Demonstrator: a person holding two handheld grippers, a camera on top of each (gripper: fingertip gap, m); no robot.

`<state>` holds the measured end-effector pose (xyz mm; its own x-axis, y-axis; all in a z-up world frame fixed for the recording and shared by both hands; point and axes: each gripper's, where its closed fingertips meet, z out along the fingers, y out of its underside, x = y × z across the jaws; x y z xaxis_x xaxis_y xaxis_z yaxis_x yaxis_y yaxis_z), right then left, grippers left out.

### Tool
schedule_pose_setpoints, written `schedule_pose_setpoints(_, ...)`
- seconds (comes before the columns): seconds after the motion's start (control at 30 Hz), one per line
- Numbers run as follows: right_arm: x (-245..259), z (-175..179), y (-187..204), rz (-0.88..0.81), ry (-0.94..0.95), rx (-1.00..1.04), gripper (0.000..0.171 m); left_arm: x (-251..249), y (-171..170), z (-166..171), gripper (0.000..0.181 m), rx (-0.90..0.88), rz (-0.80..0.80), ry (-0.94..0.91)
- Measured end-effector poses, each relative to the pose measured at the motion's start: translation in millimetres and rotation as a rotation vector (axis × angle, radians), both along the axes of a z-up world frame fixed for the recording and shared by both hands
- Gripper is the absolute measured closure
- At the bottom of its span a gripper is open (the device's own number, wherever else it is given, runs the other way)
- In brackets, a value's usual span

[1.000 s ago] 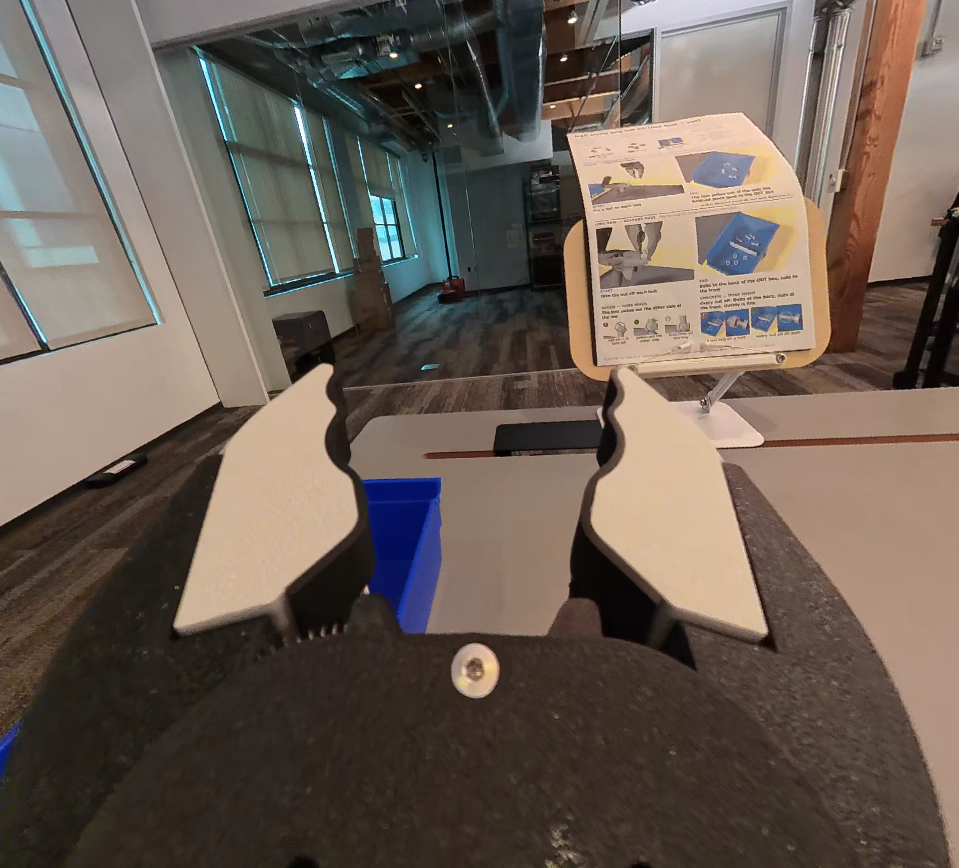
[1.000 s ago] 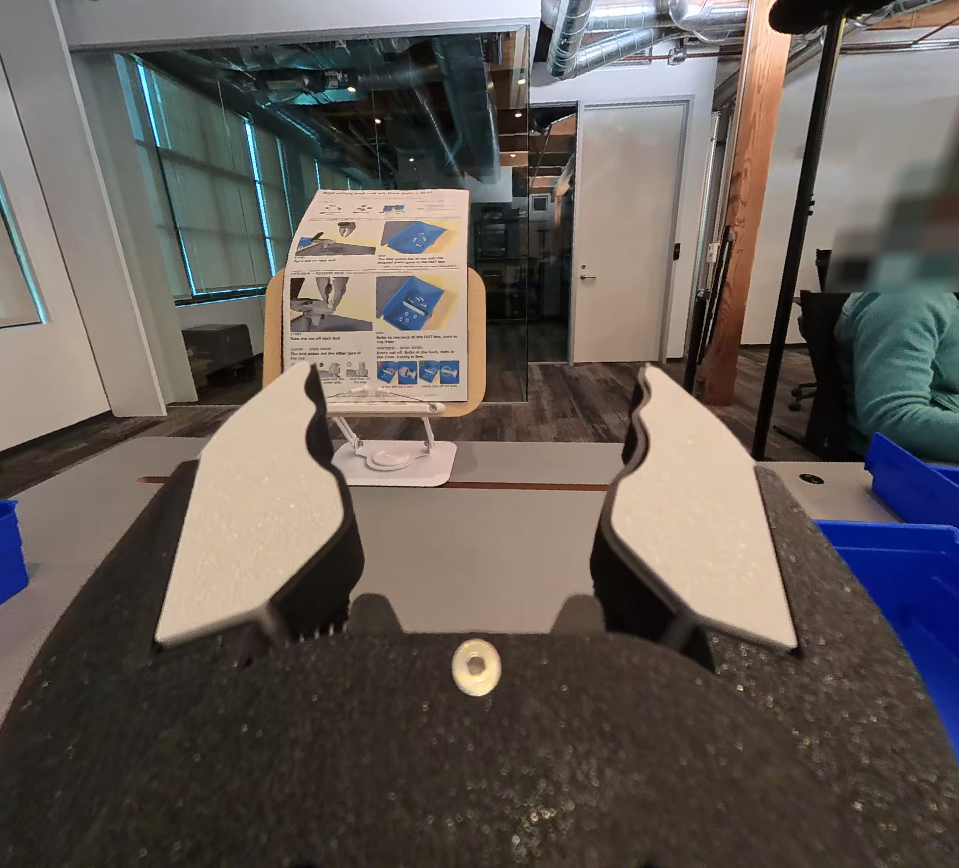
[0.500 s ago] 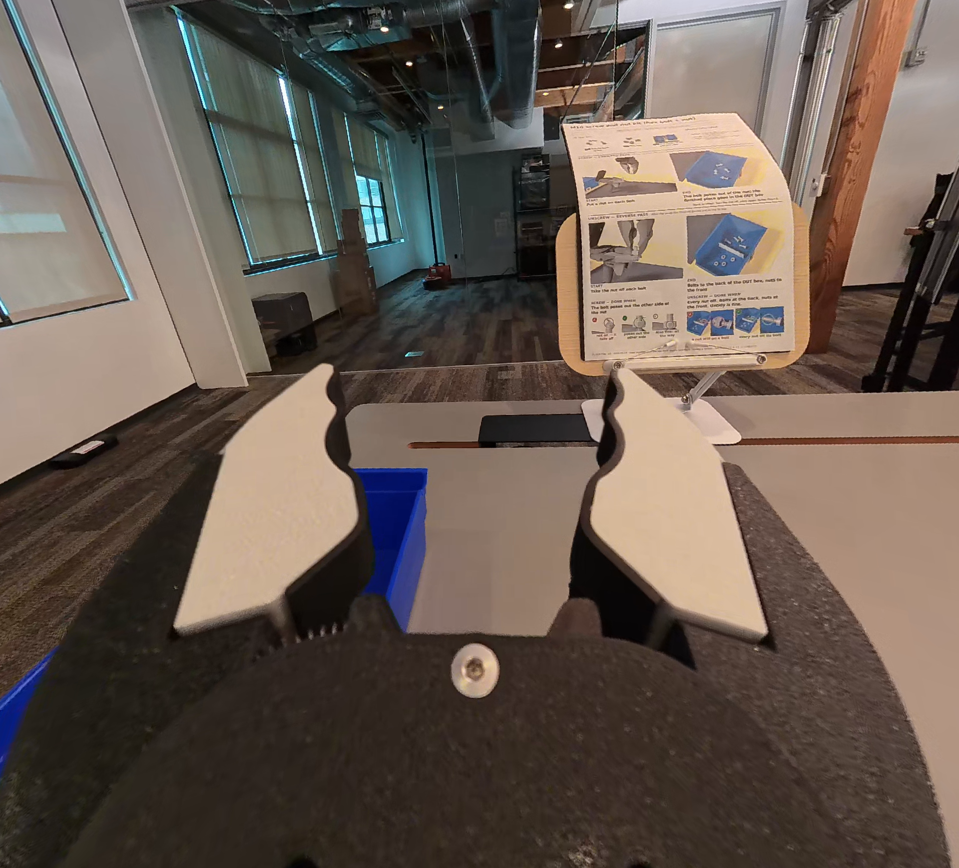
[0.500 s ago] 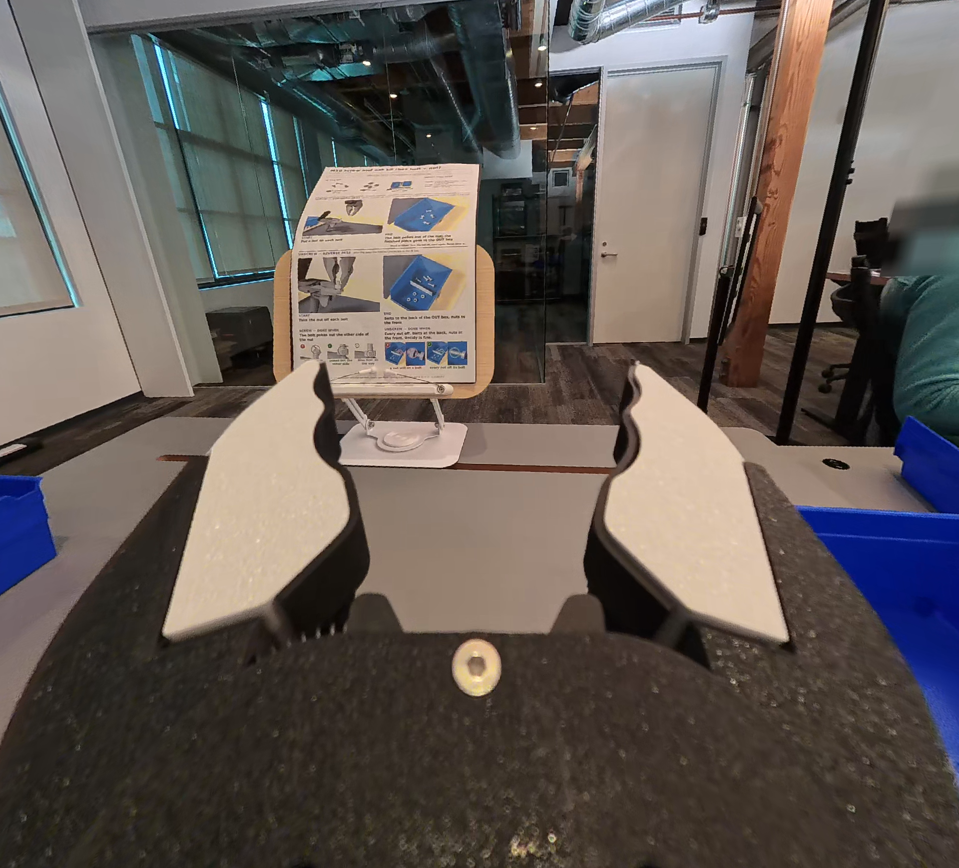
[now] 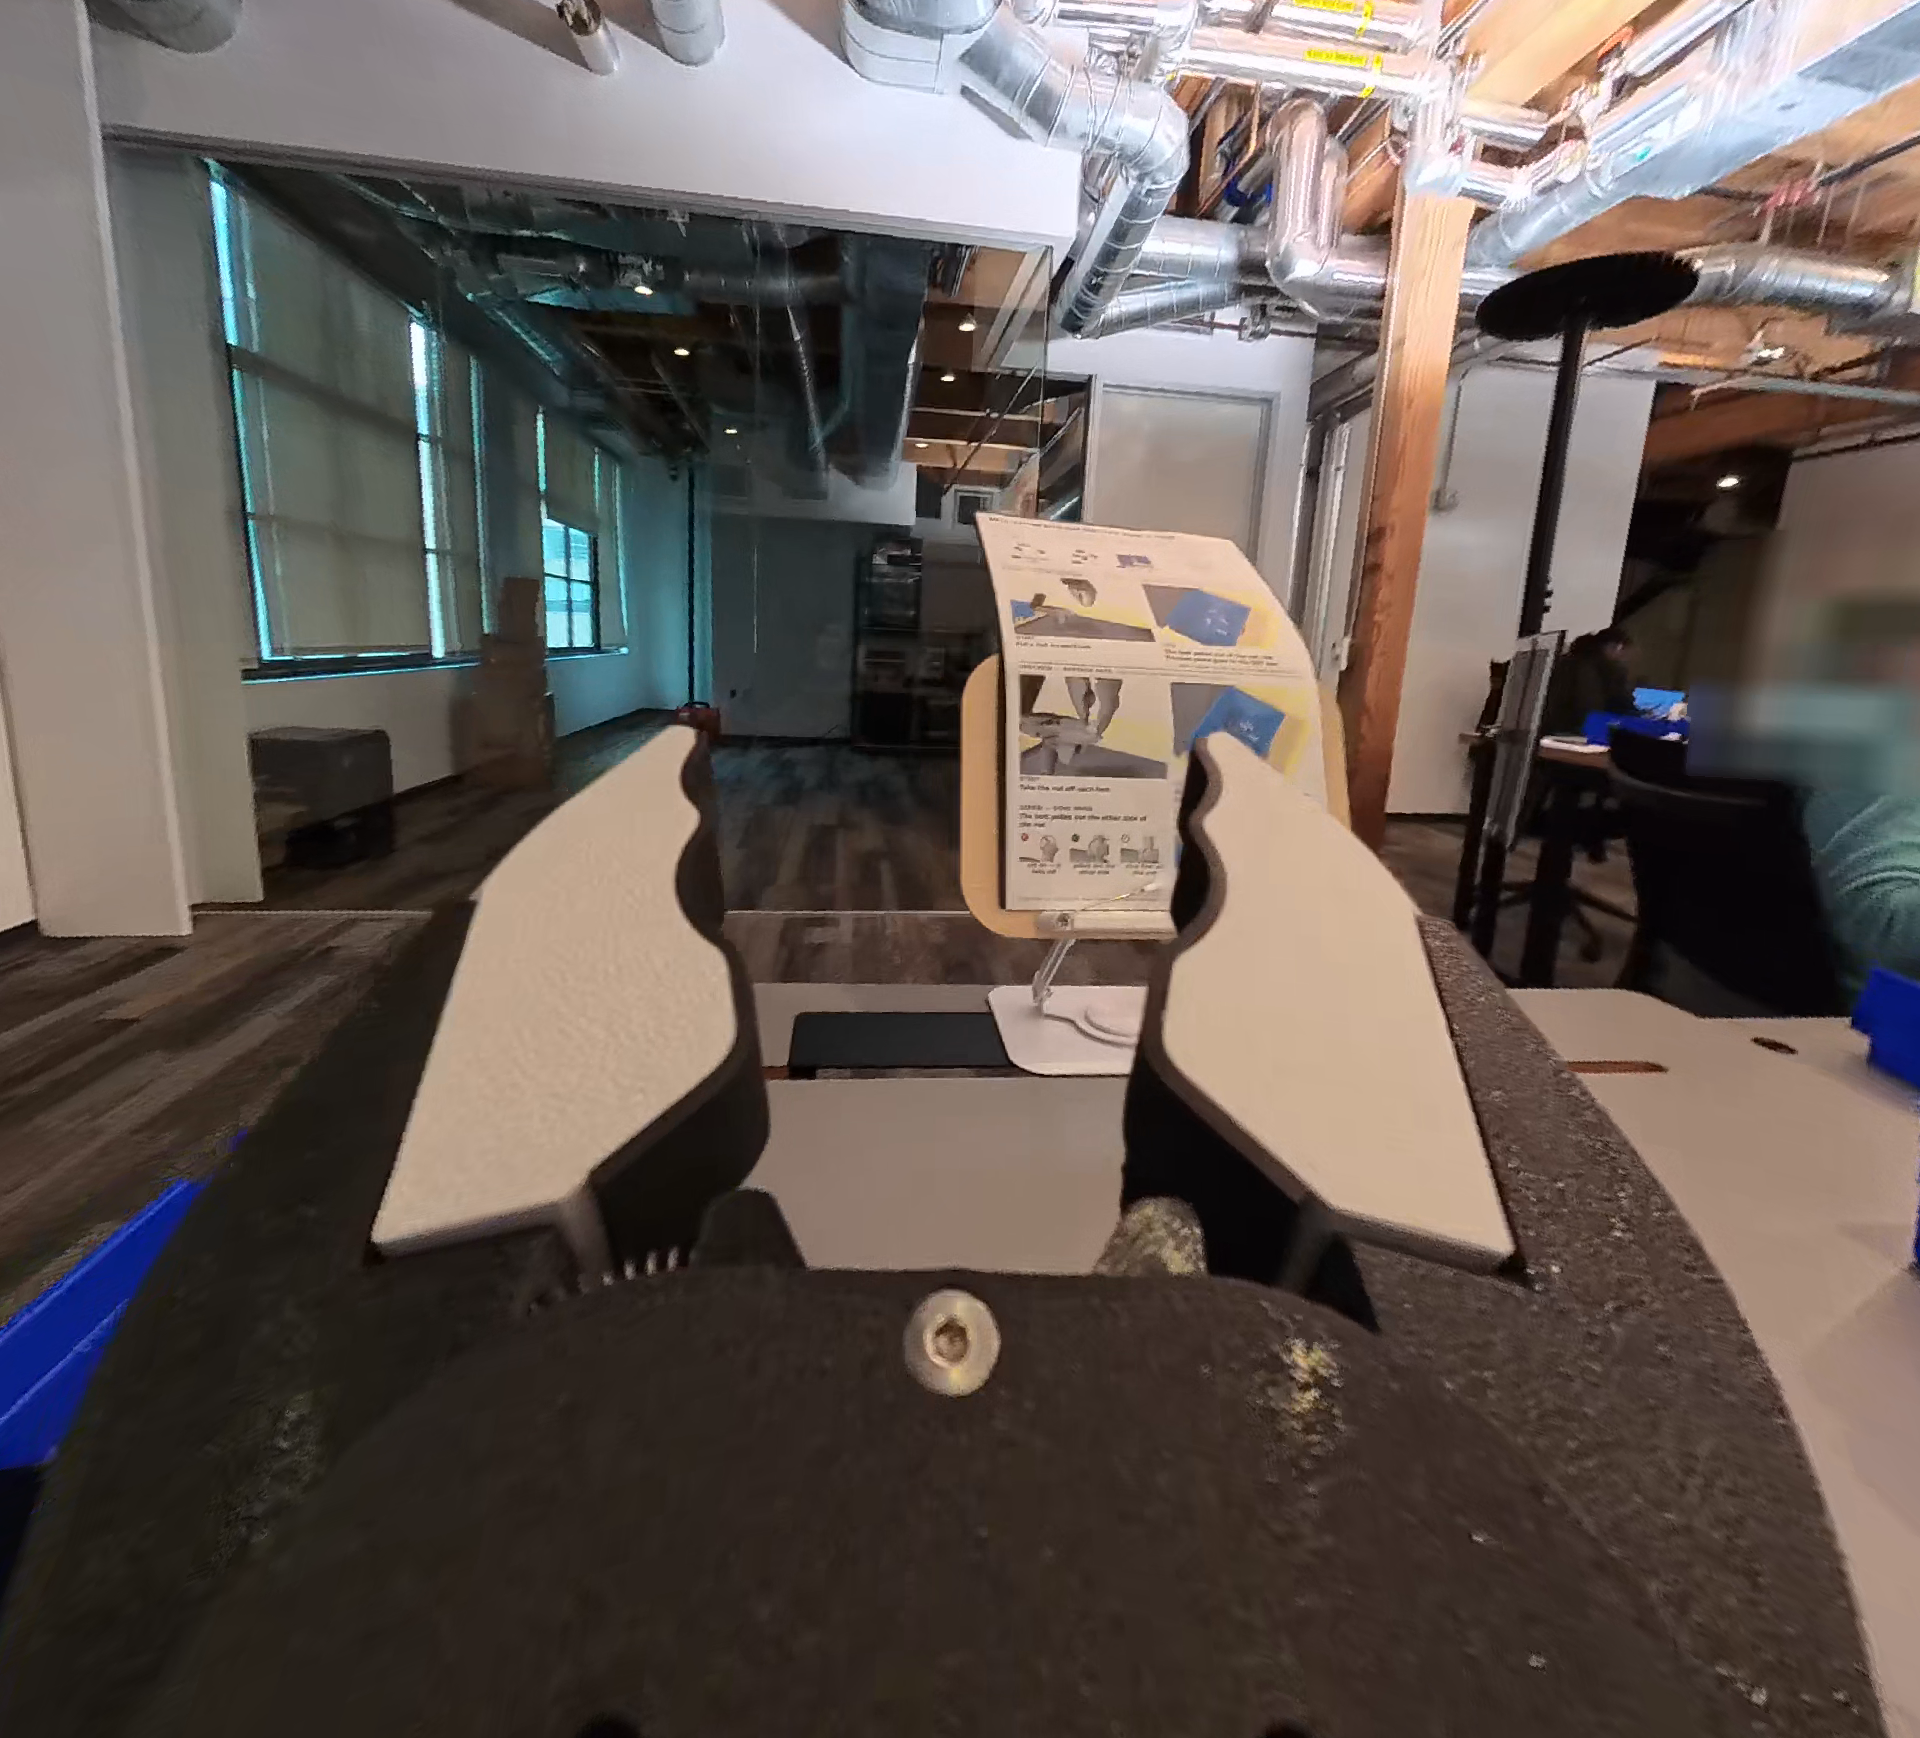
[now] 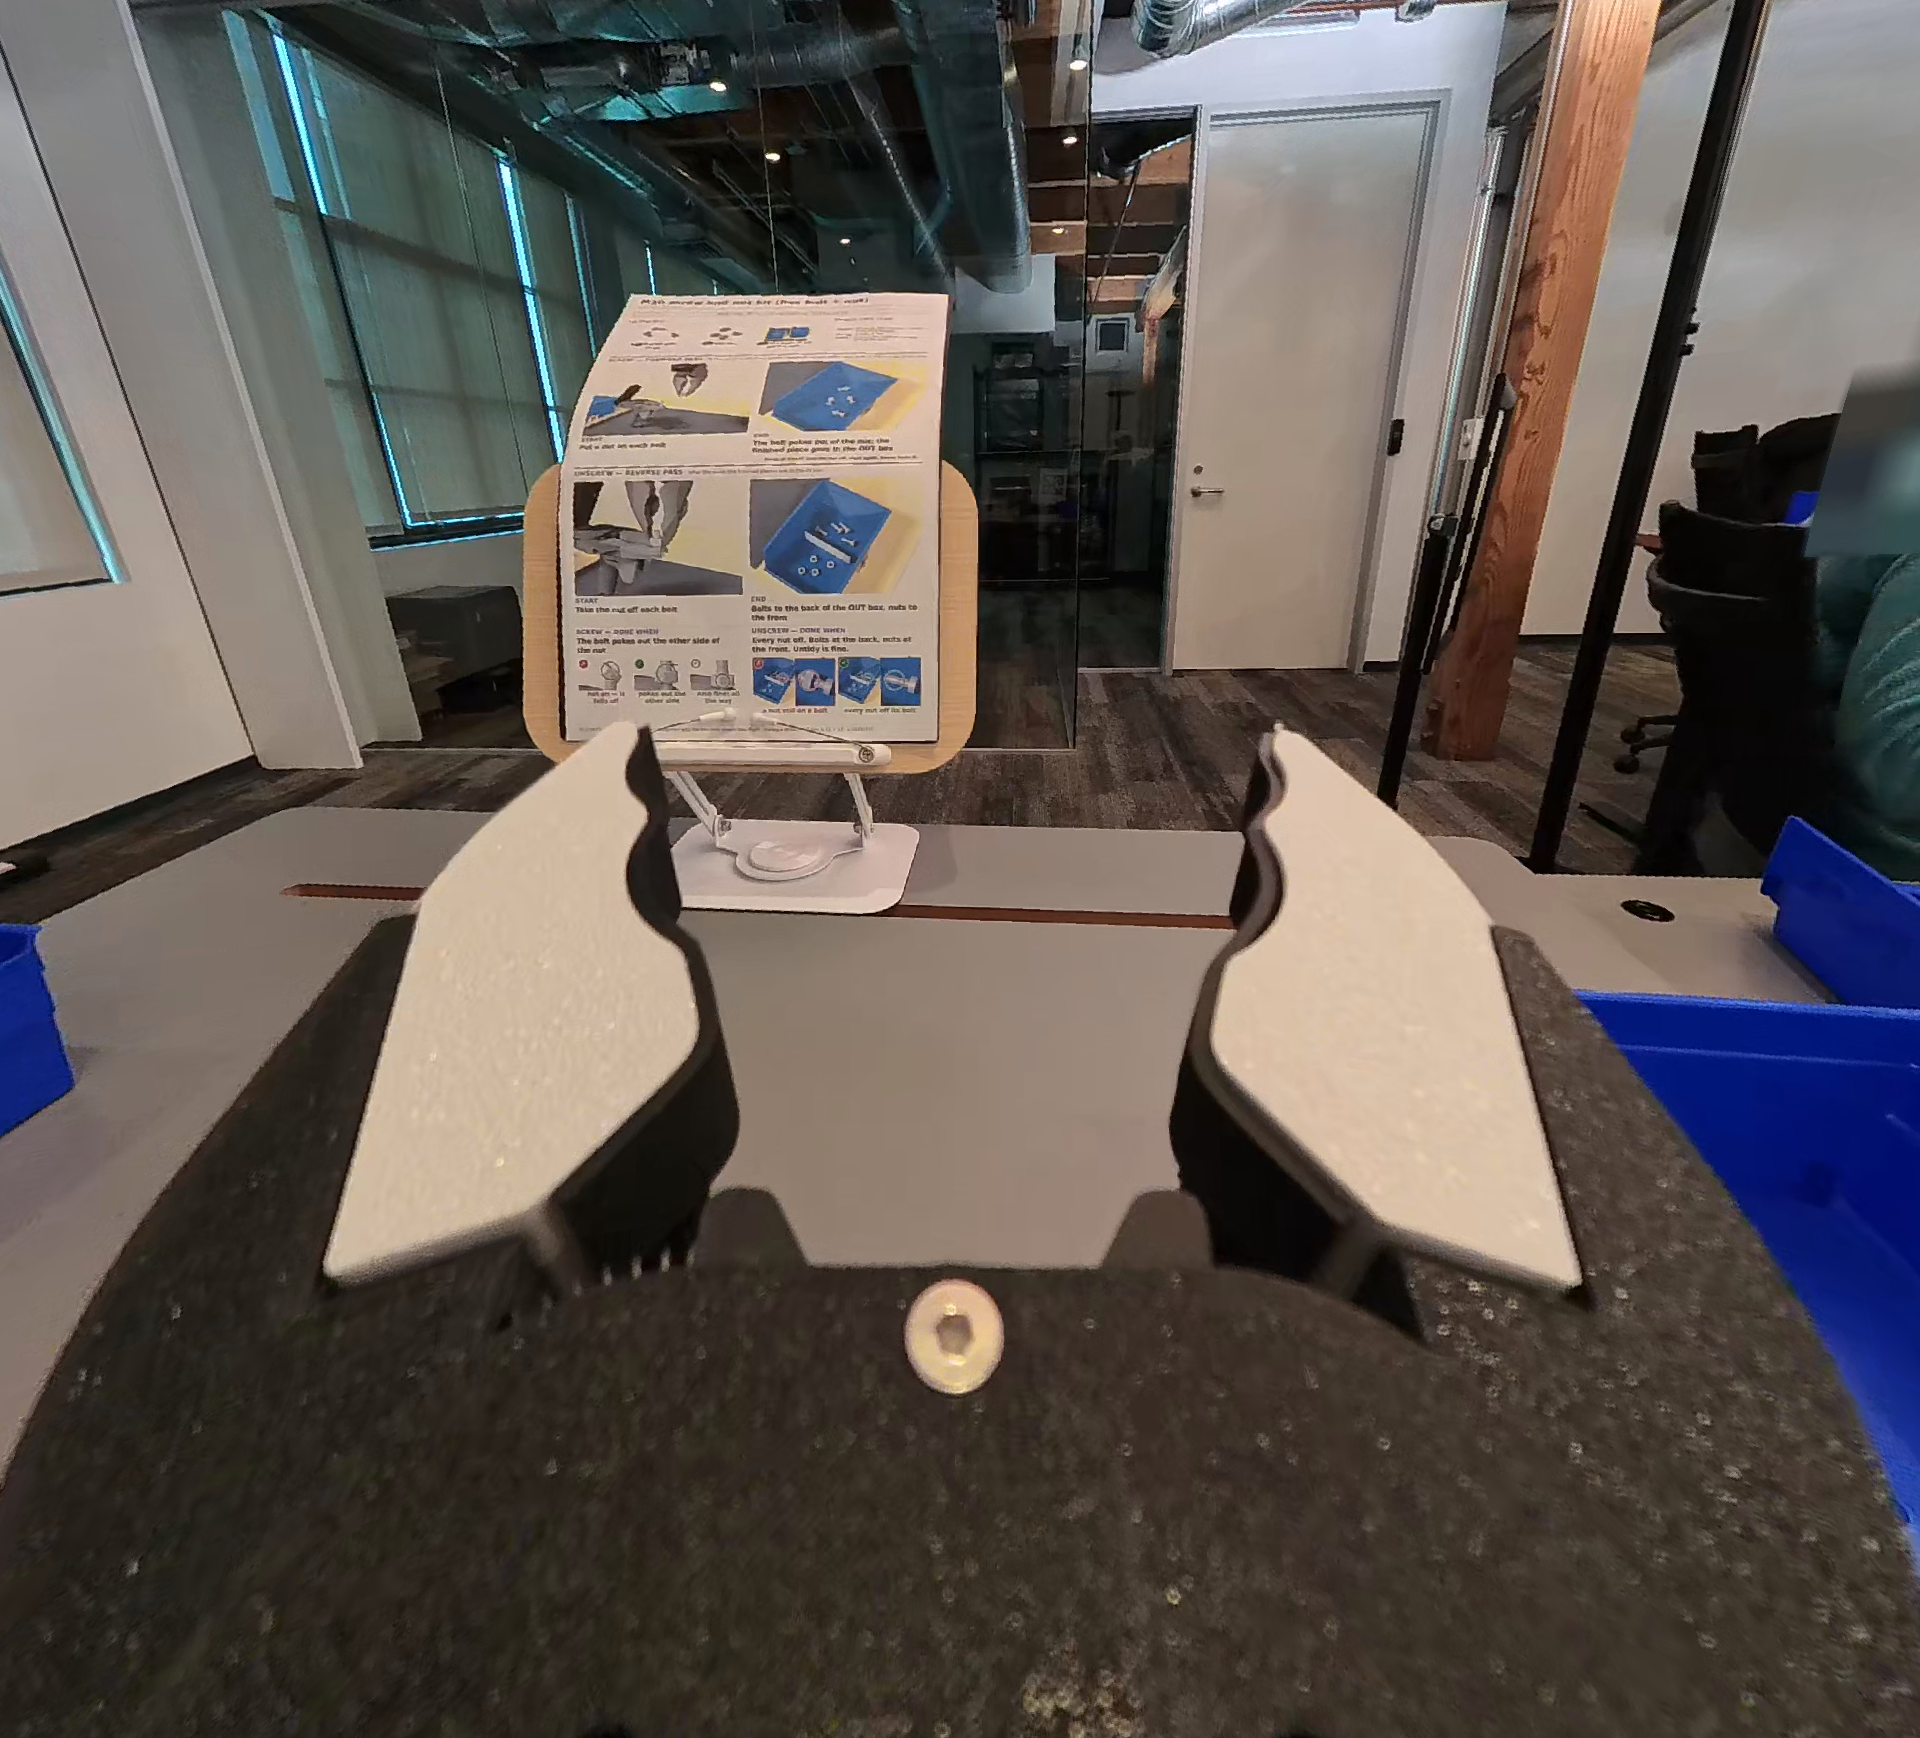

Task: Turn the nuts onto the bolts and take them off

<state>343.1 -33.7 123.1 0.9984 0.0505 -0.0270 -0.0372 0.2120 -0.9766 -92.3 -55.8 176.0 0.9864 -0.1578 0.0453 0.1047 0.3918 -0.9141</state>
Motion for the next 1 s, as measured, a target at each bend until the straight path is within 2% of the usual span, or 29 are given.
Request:
schedule_pose_setpoints(0.7, -18.0, -9.7, 5.8, 0.038, -0.062, -0.029, 0.073, 1.4, 7.6, -15.2, 0.096, -0.085, -0.024, 0.048)
schedule_pose_setpoints(0.83, -36.9, -17.0, 11.4, 0.109, -0.088, -0.051, 0.082, -5.7, 9.8, -23.1, 0.097, -0.12, -0.009, 0.067)
schedule_pose_setpoints(1.0, -79.0, -29.2, 22.2, 0.232, -0.124, -0.108, 0.093, -32.0, 13.9, -48.6, 0.096, -0.27, 0.015, 0.107)
